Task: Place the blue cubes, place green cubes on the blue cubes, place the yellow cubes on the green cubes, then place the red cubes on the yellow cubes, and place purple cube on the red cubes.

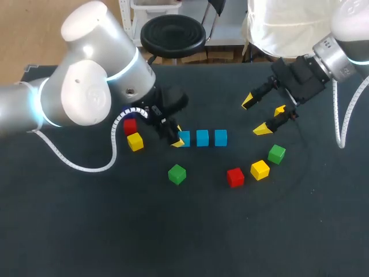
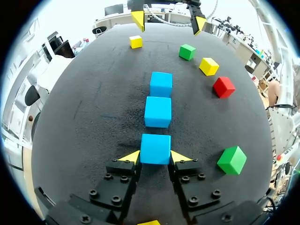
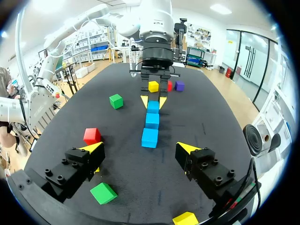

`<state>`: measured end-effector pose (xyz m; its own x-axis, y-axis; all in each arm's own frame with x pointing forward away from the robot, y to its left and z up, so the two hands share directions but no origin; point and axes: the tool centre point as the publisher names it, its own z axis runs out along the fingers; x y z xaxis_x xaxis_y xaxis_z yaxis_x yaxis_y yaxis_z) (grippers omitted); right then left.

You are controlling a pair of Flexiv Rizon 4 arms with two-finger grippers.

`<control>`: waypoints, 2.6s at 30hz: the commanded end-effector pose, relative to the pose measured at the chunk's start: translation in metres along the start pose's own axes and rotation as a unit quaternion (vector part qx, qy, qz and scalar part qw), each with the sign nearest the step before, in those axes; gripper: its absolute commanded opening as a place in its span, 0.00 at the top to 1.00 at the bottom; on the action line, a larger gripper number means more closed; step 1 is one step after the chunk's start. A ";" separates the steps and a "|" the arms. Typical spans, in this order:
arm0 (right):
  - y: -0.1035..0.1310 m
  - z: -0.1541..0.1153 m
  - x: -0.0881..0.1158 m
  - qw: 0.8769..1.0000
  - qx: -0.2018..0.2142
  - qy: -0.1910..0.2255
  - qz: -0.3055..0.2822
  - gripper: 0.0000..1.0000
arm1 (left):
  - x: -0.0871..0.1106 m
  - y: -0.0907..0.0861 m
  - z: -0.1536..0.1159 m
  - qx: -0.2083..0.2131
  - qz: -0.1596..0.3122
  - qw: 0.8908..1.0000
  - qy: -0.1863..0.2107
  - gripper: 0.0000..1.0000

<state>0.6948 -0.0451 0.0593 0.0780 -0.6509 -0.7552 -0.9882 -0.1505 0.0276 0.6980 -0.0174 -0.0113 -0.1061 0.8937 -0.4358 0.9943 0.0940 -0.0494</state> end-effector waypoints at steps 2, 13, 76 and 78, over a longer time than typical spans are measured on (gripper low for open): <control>0.000 0.000 0.000 1.000 0.000 0.000 0.000 0.00 | -0.002 0.000 -0.001 -0.001 0.003 1.000 -0.003 1.00; 0.000 0.000 0.000 1.000 0.000 0.000 0.000 0.00 | 0.000 -0.001 0.000 0.000 0.002 1.000 -0.001 1.00; 0.000 0.000 0.000 1.000 0.000 0.000 0.000 0.00 | -0.001 -0.001 0.003 0.003 0.000 1.000 -0.002 1.00; 0.000 0.000 0.000 1.000 0.000 0.000 0.000 0.00 | -0.001 0.000 0.003 0.002 -0.004 1.000 -0.002 0.76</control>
<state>0.6948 -0.0451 0.0593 0.0780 -0.6509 -0.7552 -0.9882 -0.1505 0.0276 0.6966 -0.0193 -0.0123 -0.1116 0.8913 -0.4394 0.9937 0.0973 -0.0549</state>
